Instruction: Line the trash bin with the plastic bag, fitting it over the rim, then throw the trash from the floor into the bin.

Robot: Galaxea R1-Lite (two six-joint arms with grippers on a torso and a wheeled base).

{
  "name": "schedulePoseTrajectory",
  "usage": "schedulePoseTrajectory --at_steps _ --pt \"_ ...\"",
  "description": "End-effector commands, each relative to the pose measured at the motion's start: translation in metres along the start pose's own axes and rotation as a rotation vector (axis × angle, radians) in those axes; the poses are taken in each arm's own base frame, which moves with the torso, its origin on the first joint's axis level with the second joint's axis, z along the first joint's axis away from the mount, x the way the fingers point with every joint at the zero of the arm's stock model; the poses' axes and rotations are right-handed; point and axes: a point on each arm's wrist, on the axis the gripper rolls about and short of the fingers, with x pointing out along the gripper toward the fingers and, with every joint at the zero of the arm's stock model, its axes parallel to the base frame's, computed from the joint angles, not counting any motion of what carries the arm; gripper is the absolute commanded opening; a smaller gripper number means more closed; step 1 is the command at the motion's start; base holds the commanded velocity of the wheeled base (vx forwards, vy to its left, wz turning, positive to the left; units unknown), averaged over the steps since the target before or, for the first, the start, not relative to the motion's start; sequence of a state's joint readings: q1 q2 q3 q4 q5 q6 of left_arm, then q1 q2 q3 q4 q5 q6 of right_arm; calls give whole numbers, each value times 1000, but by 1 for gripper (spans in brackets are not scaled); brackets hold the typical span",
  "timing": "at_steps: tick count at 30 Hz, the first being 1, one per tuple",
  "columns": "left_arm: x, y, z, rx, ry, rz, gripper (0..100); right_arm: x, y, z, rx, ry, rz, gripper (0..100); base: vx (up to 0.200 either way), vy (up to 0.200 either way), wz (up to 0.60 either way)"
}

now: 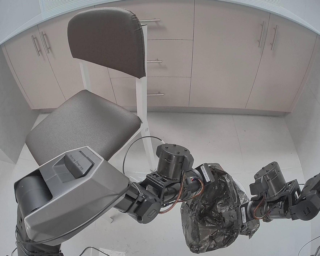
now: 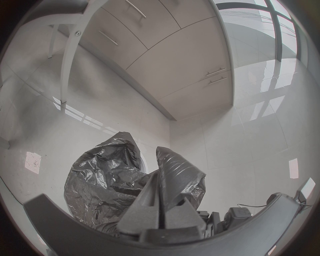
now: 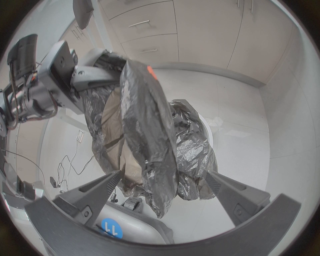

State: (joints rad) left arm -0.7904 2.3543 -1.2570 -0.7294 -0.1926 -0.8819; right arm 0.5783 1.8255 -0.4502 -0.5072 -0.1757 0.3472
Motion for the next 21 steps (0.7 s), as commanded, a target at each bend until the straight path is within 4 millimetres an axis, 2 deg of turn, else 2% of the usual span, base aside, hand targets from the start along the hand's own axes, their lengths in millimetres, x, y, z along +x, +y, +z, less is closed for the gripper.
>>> schedulePoseTrajectory --at_steps 1,6,12,18,19,21 --pt "6 15 6 -13 -13 24 0 8 1 10 13 -16 -12 100 0 0 0" --pt "5 13 7 -17 -18 18 0 19 3 12 10 -15 -44 100 0 0 0" --pt "2 -8 1 0 -8 -24 0 22 5 7 -11 8 -47 100 0 0 0" --pt "0 -9 3 -1 -12 -26 0 37 0 2 -7 31 -132 100 0 0 0" --pt "0 -8 2 -4 -10 -22 0 38 0 3 -4 24 -140 0 0 0 0" --pt "0 -8 3 -4 -11 -21 0 38 0 4 -4 16 -141 0 0 0 0"
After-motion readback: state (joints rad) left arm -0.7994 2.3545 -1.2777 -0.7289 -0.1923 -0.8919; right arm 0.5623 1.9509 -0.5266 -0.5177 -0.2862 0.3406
